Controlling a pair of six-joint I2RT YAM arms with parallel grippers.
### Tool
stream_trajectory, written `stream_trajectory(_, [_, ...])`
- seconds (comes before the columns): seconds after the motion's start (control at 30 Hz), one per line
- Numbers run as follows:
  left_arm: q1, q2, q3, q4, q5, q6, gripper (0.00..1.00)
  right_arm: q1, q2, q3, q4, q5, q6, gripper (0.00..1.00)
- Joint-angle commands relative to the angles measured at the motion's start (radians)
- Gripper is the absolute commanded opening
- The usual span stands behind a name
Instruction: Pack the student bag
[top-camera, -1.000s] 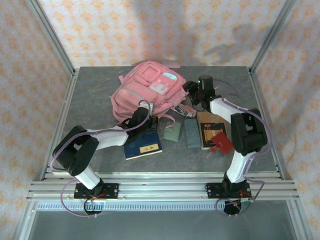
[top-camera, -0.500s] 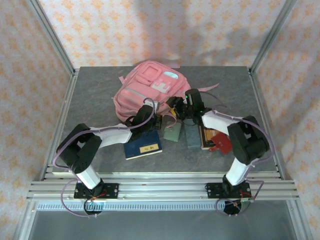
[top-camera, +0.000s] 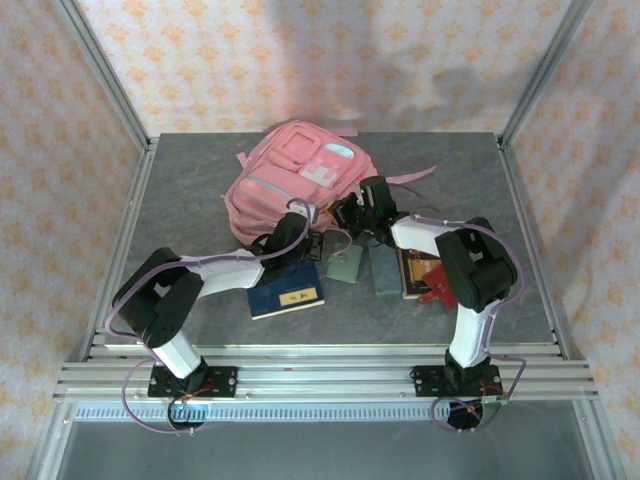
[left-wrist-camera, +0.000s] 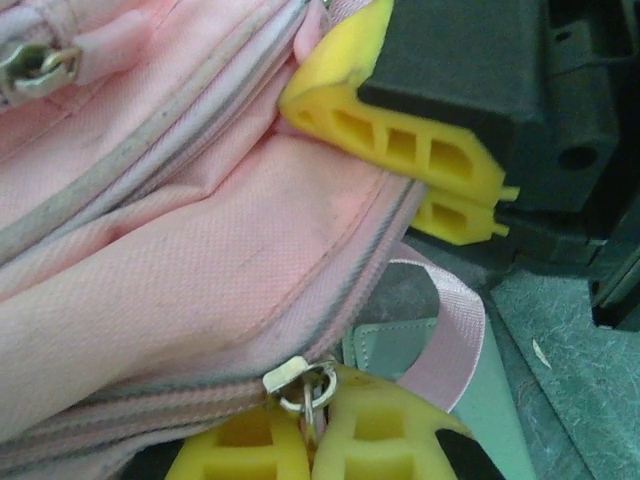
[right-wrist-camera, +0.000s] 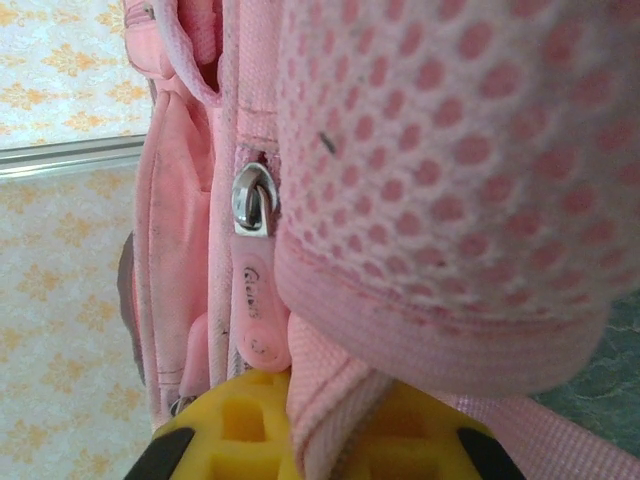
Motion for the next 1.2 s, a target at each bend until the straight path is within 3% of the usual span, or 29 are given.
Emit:
stream_trajectory(0.0, [0.021, -0.101, -0.089, 0.035, -0.022, -0.033, 0.0, -0.065, -0.041, -0.021, 0.059, 0.086, 0.013, 0.0])
stream_trajectory(0.3, [0.157, -0.335, -0.338, -0.002, -0.086, -0.086, 0.0, -0.154, -0.077, -0.053, 0.075, 0.081, 0.013, 0.0])
stream_trajectory(0.47, [0.185, -0.411, -0.365, -0.053, -0.086, -0.078, 0.0, -0.156, -0.058, -0.041, 0.093, 0.061, 0.022, 0.0])
stream_trajectory(0.6, [0.163, -0.423, -0.315, -0.109, -0.047, -0.051, 0.0, -0.15, -0.013, 0.007, 0.089, 0.03, 0.018, 0.0])
stream_trajectory(0.93, [-0.01, -0.381, -0.14, -0.116, -0.072, -0.031, 0.0, -0.189, 0.146, 0.295, -0.113, 0.049, -0.08, 0.0])
stream_trajectory(1.0, [-0.027, -0.332, -0.106, -0.088, -0.075, -0.037, 0.0, -0.203, 0.184, 0.365, -0.161, 0.054, -0.102, 0.07])
stream_trajectory(1.1, [-0.043, -0.246, -0.05, -0.046, -0.071, -0.046, 0.0, -0.208, 0.206, 0.456, -0.28, 0.053, -0.159, 0.37])
stream_trajectory(1.17, [-0.052, -0.194, -0.017, -0.023, -0.07, -0.048, 0.0, -0.208, 0.183, 0.464, -0.337, 0.049, -0.186, 0.48])
